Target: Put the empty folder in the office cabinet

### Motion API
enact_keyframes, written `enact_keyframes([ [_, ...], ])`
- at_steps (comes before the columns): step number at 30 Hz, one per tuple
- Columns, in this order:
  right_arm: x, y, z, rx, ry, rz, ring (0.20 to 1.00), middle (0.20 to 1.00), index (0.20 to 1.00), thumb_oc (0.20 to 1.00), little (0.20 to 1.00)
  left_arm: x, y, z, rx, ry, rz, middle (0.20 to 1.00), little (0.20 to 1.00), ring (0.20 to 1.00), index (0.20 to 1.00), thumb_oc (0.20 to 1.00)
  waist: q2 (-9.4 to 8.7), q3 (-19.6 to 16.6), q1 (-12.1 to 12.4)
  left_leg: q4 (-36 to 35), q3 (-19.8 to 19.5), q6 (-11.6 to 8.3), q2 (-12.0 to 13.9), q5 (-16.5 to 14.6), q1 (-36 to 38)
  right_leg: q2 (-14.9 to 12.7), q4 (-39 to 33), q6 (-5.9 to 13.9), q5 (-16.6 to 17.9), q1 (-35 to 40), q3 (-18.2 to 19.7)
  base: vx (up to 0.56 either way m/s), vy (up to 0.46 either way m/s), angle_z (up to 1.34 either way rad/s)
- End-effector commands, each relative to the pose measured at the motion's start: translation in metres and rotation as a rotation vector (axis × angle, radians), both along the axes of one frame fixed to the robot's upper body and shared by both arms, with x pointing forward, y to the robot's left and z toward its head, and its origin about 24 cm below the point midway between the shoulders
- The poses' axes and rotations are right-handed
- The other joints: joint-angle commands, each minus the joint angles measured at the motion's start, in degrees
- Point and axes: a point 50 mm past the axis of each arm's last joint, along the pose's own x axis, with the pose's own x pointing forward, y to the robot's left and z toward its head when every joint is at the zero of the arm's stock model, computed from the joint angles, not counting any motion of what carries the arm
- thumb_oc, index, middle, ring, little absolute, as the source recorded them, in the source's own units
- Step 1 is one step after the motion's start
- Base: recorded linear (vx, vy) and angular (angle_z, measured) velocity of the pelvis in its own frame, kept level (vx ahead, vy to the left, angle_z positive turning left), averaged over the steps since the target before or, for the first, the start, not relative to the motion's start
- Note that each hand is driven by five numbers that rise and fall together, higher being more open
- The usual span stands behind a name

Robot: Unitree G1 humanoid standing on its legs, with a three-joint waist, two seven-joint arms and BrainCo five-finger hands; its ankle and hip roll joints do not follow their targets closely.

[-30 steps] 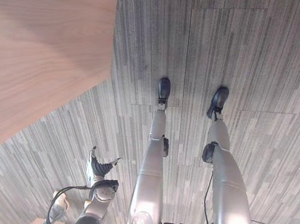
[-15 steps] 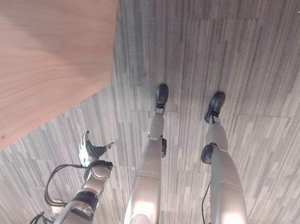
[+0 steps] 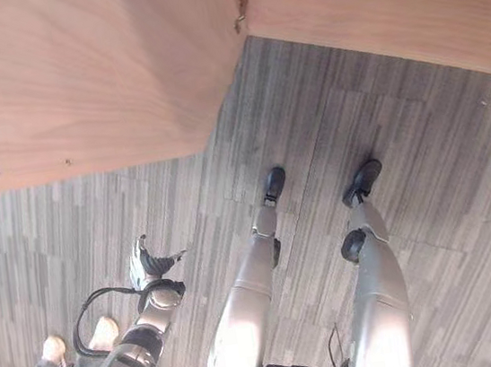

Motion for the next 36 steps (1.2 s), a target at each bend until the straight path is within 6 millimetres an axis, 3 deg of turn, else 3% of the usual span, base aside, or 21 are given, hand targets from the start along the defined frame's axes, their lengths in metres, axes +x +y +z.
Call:
enact_keyframes([
  [1,-0.029,-0.022,0.021,-0.123,-0.037,-0.116,0.200,0.200,0.200,0.200,0.200,-0.010,0.032,0.002,0.077,0.015,0.022,1.000,1.000,1.000,1.000,1.000,-2.06,0.31,-2.16,5.69,0.69,-3.65,2.25,-14.65,8.29,0.04,-17.72,2.16,7.13,9.17,-0.87,0.10,-0.108,0.40],
  [7,-0.027,-0.014,0.032,-0.172,-0.011,-0.103,0.200,0.200,0.200,0.200,0.200,-0.019,0.036,-0.003,0.068,0.039,0.034,1.000,1.000,1.000,1.000,1.000,-1.73,-1.17,-2.03,-3.03,0.38,-3.76,5.39,-11.88,11.86,2.93,-19.31,1.93,4.77,10.24,-0.33,0.07,-0.060,-0.18],
  [11,-0.031,-0.014,0.038,-0.172,0.001,-0.116,0.200,0.200,0.200,0.200,0.200,-0.016,0.032,-0.002,0.056,0.029,0.021,1.000,1.000,1.000,1.000,1.000,-1.22,-1.35,-2.73,-8.36,0.64,-4.07,5.44,-8.08,13.14,3.61,-20.04,1.20,5.31,9.82,-0.55,0.01,-0.011,-0.11],
  [16,-0.032,-0.015,0.039,-0.167,0.003,-0.120,0.200,0.200,0.200,0.200,0.200,-0.016,0.031,-0.002,0.053,0.029,0.024,1.000,1.000,1.000,1.000,1.000,-1.00,-1.49,-2.80,-9.42,0.61,-4.11,5.47,-7.48,13.44,3.91,-20.06,1.09,5.02,9.73,-0.25,0.03,-0.013,0.00],
  [17,-0.035,-0.016,0.042,-0.130,0.003,-0.126,0.200,0.200,0.200,0.200,0.200,-0.020,0.035,-0.003,0.045,0.034,0.049,1.000,1.000,1.000,1.000,1.000,0.10,-2.61,-2.83,-12.27,0.11,-5.19,6.44,-6.44,14.26,5.25,-19.66,0.93,2.33,9.42,1.15,0.10,-0.058,0.08],
  [18,-0.035,-0.014,0.043,-0.125,-0.002,-0.121,0.200,0.200,0.200,0.200,0.200,-0.021,0.034,-0.004,0.041,0.037,0.051,1.000,1.000,1.000,1.000,1.000,0.26,-2.35,-2.91,-12.27,0.30,-5.42,6.25,-5.34,13.77,4.98,-18.72,0.30,2.99,8.48,0.47,0.17,-0.078,0.09],
  [23,-0.035,-0.007,0.053,-0.154,-0.023,-0.091,0.200,0.200,0.200,0.200,0.200,-0.020,0.034,-0.004,0.025,0.028,0.071,1.000,1.000,1.000,1.000,1.000,1.23,-3.11,-2.97,-12.27,-0.44,-6.40,7.06,-5.69,13.46,5.14,-14.22,0.01,-0.75,5.97,1.79,0.05,-0.032,-0.01],
  [26,-0.032,0.009,0.068,-0.226,-0.048,-0.040,0.200,0.200,0.200,0.200,0.200,-0.020,0.035,-0.005,0.018,0.036,0.092,1.000,1.000,1.000,1.000,1.000,1.78,-3.25,-3.16,-12.27,-0.09,-6.60,7.88,-5.84,13.35,4.31,-8.62,-0.59,-3.59,2.24,2.31,0.05,-0.001,-0.07],
  [36,-0.025,0.034,0.083,-0.294,-0.079,0.019,0.200,0.200,0.200,0.200,0.200,-0.022,0.038,-0.008,0.012,0.062,0.132,1.000,1.000,1.000,1.000,1.000,2.06,-3.02,-3.42,-12.27,-0.59,-6.91,9.00,-4.96,13.98,4.35,-3.11,-1.19,-6.43,-0.45,3.31,0.03,-0.001,-0.03],
])
